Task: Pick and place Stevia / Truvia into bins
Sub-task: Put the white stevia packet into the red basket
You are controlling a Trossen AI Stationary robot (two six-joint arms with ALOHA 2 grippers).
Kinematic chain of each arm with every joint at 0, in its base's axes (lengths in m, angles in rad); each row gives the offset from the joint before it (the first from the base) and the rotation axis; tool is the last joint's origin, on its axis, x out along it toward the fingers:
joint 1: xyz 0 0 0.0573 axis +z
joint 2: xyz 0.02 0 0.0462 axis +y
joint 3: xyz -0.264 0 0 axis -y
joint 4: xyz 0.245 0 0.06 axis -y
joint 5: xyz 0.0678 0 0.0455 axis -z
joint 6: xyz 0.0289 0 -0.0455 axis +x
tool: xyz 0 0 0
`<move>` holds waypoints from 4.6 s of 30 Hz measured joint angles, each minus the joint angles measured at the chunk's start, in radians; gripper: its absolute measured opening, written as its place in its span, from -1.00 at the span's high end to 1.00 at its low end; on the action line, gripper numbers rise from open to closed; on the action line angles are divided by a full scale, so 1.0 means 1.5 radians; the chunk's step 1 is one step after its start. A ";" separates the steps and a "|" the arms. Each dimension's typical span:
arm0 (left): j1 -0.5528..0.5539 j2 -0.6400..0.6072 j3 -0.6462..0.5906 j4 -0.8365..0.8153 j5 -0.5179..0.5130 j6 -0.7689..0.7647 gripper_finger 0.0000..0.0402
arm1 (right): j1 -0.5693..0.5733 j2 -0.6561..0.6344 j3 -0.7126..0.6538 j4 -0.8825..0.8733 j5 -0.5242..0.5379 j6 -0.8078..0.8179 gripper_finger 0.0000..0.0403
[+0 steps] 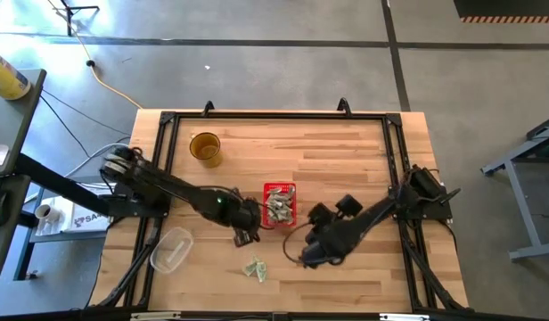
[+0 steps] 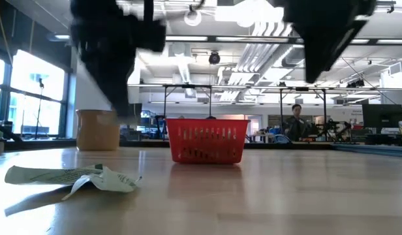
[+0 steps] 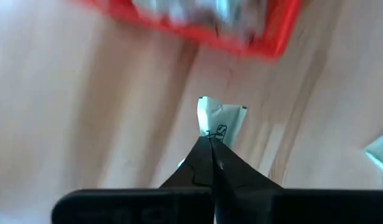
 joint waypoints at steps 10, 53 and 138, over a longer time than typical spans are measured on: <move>0.116 -0.001 0.046 0.163 0.057 0.286 0.82 | 0.065 0.001 0.000 0.000 -0.029 -0.016 -0.59; -0.180 0.089 0.017 0.256 0.072 -0.300 -0.04 | -0.022 0.002 -0.175 0.626 -0.250 -0.601 -0.59; -0.366 -0.069 0.125 -0.067 -0.286 -0.571 0.00 | -0.057 0.088 -0.173 1.029 -0.430 -0.984 -0.59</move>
